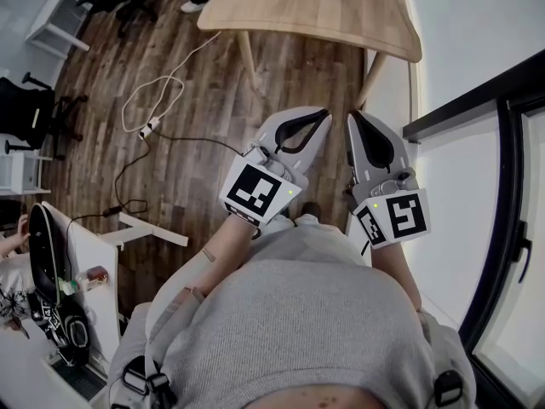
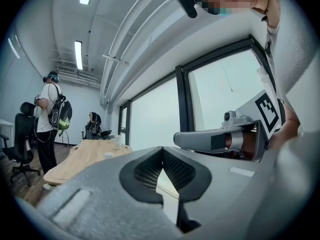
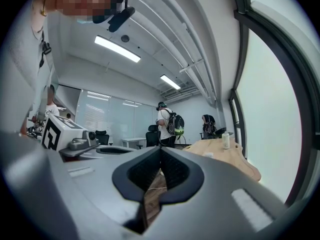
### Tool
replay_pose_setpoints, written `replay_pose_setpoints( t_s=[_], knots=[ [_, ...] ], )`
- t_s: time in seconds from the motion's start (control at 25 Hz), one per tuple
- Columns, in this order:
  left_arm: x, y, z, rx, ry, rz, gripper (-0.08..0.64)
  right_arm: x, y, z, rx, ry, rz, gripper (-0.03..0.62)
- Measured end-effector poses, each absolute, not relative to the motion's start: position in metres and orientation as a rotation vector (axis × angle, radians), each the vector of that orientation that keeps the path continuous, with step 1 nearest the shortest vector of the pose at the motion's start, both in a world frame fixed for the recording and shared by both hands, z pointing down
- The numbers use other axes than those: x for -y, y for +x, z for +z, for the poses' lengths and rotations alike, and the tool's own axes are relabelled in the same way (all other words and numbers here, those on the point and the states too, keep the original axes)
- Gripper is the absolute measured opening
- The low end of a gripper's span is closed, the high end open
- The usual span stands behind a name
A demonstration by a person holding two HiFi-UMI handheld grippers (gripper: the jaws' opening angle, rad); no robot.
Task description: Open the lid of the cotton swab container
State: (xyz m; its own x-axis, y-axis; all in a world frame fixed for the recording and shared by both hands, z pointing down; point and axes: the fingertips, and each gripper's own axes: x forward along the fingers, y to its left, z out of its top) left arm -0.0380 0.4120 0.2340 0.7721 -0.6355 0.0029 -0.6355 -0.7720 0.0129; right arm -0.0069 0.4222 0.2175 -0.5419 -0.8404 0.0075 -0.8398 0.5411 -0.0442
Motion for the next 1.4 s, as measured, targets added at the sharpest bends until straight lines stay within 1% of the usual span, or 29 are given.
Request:
replay_pose_setpoints(
  t_s=[0.52,1.12,1.4],
  knots=[
    [-0.402,-0.034,0.231,1.075,2.948,-0.021,0.0,-0.413,-0.004,0.218,-2.759,-1.497,-0.048,0.0],
    [-0.394,-0.011,0.235,1.154,2.938,-0.007,0.0,-0.401,0.022,0.225,-2.803,-1.443,-0.037,0.0],
    [-0.365,-0.015,0.239,1.151,2.944,0.002,0.0,-0.374,0.014,0.231,-2.812,-1.43,-0.04,0.0]
  ],
)
